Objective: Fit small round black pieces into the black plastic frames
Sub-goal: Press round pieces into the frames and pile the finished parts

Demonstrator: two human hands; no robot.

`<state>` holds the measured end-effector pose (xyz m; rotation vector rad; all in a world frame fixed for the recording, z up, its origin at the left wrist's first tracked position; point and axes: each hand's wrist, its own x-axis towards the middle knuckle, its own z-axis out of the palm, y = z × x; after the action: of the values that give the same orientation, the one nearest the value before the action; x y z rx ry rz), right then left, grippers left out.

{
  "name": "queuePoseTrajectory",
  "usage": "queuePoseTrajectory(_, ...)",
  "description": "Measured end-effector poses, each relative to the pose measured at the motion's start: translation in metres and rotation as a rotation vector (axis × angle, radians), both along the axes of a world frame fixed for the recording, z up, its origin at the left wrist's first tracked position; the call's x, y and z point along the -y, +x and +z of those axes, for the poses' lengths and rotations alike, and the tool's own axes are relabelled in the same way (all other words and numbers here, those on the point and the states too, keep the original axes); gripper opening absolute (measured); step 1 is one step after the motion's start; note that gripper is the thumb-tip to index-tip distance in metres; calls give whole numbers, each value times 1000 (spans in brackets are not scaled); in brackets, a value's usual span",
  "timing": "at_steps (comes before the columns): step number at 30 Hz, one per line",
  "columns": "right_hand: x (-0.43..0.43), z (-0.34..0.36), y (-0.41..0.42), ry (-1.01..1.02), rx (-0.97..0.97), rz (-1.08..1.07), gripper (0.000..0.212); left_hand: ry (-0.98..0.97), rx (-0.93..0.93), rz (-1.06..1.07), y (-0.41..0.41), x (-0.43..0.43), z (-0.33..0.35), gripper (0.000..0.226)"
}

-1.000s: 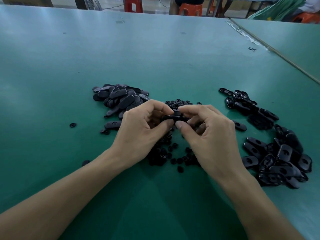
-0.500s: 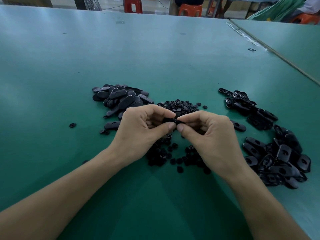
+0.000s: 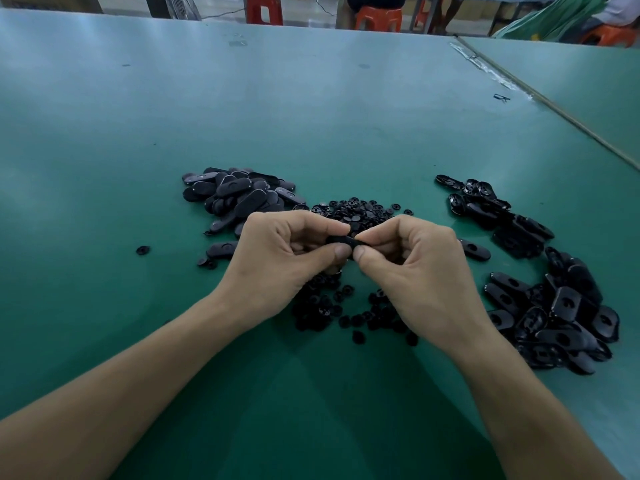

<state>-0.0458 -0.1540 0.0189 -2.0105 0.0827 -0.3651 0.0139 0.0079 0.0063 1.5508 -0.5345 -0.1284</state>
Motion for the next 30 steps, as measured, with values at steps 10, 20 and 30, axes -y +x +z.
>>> queuePoseTrajectory(10,4,-2,0,-42,34,45,17,25,66,55,1,-2,-3,27)
queuePoseTrajectory(20,15,7,-2,-331,38,-195,19,-59,73,130,4,-1,-7,21)
queuePoseTrajectory(30,48,7,-9,-762,-583,-527,47,-326,-165,452,29,-9,-5,19)
